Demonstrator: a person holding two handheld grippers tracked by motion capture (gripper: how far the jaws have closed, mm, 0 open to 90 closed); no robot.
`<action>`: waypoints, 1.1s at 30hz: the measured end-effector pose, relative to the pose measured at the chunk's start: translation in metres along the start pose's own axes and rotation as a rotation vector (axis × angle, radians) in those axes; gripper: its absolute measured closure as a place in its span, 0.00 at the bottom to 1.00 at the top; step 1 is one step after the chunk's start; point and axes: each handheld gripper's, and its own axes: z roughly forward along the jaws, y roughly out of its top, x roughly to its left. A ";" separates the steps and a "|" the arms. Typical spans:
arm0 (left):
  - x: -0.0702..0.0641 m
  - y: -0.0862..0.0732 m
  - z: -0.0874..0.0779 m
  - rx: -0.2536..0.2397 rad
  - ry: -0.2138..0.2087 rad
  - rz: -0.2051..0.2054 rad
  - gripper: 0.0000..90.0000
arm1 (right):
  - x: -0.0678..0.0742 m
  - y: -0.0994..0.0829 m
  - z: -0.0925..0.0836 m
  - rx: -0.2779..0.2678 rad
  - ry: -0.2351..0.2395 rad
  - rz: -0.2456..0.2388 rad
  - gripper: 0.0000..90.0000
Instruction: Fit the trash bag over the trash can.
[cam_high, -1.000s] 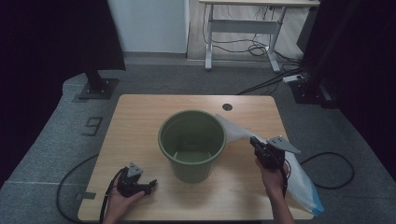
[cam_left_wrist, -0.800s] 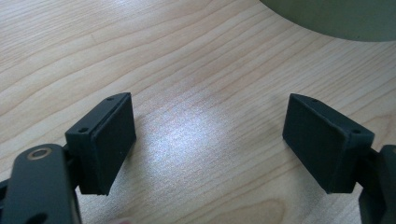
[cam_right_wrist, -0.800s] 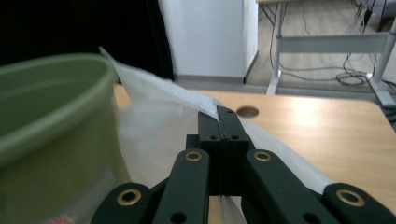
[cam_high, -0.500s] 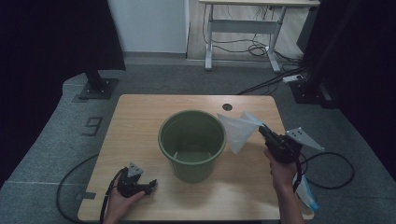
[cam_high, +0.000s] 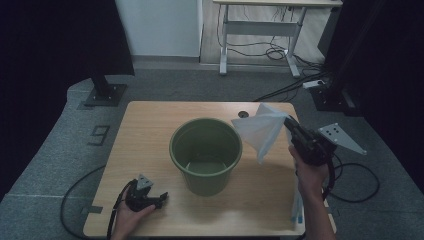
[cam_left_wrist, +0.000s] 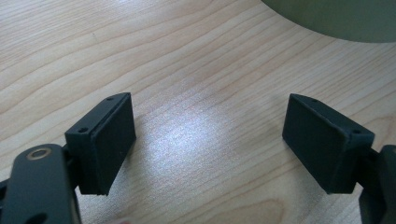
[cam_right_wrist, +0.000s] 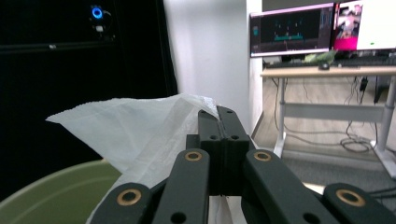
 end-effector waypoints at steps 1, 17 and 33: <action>0.000 0.000 0.000 0.000 0.000 0.000 0.19 | 0.000 0.000 0.000 0.000 0.000 0.000 0.99; 0.000 0.000 0.000 0.000 0.000 -0.002 0.19 | 0.037 0.050 0.010 -0.094 0.056 -0.024 0.99; 0.000 0.000 0.000 0.000 -0.002 -0.001 0.18 | 0.066 0.020 0.039 -0.013 0.065 -0.081 0.99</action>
